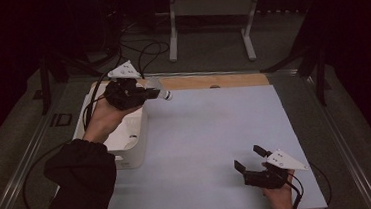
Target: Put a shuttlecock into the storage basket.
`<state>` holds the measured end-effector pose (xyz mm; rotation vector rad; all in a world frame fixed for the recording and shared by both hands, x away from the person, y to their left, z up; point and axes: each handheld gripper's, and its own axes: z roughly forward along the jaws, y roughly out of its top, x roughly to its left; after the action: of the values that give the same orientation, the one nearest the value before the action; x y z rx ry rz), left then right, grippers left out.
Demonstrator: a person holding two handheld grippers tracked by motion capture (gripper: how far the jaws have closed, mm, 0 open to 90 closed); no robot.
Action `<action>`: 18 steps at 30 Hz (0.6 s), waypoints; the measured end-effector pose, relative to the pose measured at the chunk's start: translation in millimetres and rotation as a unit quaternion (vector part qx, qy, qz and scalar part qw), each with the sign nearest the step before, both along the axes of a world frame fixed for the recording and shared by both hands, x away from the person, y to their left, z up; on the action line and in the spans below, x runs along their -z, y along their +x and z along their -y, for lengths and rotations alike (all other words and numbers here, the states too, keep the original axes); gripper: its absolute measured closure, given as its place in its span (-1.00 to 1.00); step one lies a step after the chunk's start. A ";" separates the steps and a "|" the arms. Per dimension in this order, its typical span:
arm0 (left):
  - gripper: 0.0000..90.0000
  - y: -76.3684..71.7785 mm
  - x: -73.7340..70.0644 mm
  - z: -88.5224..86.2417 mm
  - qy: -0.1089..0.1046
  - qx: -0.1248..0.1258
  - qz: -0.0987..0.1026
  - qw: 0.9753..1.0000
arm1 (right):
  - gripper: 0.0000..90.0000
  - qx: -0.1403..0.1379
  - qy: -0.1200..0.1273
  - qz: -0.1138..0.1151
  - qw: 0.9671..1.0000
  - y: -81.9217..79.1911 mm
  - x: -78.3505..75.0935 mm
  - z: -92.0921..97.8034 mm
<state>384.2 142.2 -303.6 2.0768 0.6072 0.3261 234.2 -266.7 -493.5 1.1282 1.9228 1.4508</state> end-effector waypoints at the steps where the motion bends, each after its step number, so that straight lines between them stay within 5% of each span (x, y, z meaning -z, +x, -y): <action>1: 1.00 -0.2 0.0 -1.0 0.001 -0.002 0.000 1.000 | -0.82 0.000 0.000 0.000 1.000 0.1 0.1 0.0; 18: 1.00 -1.8 -0.4 -14.2 0.004 -0.014 0.000 1.000 | -0.82 0.000 0.000 0.000 1.000 0.0 0.0 0.0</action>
<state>382.3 156.4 -303.2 2.0773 0.6363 0.3449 234.2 -266.7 -493.5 1.1285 1.9221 1.4511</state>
